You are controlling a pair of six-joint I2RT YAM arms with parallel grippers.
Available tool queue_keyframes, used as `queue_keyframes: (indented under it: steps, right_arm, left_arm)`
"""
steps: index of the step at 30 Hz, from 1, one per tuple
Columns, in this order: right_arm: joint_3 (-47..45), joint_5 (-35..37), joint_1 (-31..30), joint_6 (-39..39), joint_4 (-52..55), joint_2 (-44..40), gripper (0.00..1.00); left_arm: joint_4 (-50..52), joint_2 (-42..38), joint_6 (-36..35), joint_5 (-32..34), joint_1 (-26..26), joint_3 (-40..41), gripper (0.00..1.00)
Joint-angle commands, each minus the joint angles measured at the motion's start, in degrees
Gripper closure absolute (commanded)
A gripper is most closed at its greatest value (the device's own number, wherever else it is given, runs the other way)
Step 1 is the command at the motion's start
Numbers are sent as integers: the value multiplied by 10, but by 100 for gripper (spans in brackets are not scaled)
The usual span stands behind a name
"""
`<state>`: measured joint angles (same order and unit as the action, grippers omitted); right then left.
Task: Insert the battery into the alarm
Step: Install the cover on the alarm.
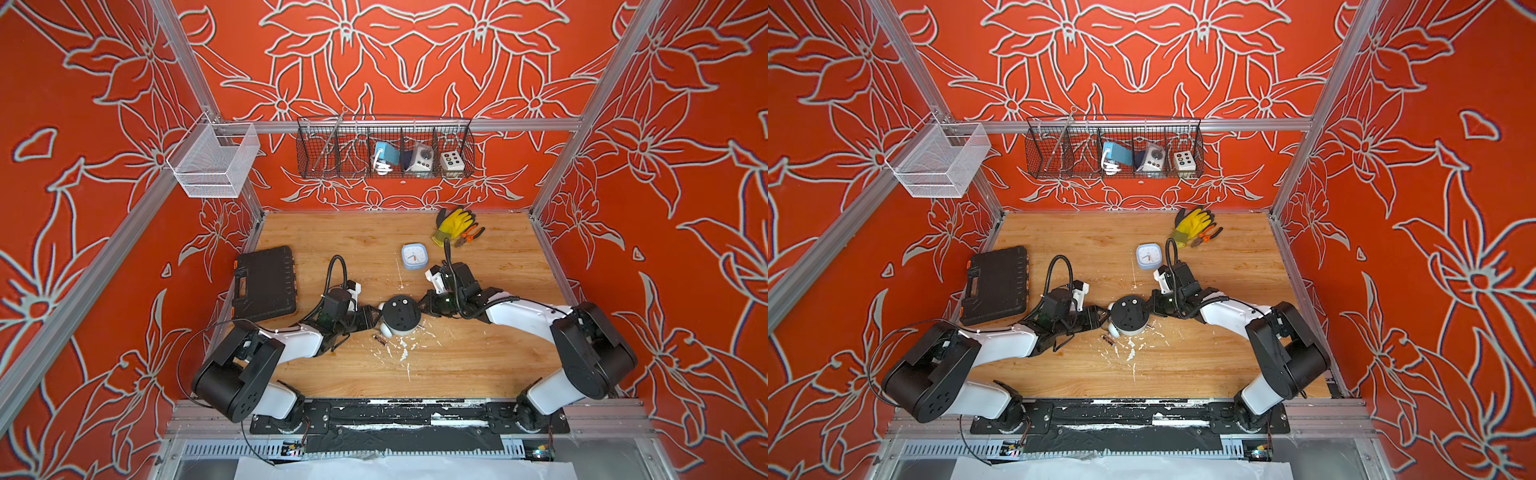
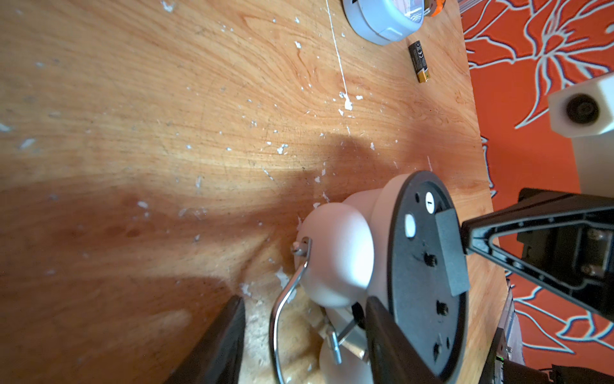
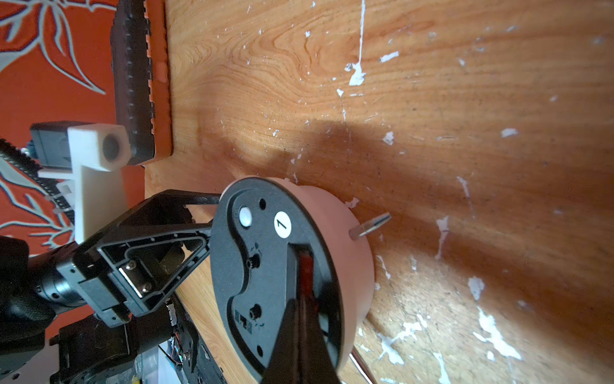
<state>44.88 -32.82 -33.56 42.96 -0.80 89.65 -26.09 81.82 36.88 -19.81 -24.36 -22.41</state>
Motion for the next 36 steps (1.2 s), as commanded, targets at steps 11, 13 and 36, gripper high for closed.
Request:
queue_keyframes:
  steps: [11,13,36]
  right_arm:
    - [5,-12,-10,15,5,19,93]
    - [10,8,-10,8,30,8,85]
    - [33,70,-9,-36,114,-40,62]
  left_arm:
    - [-10,0,-7,-18,2,-7,48]
    - [-8,-3,-7,-15,1,-7,47]
    - [-8,-5,-10,-12,2,-4,47]
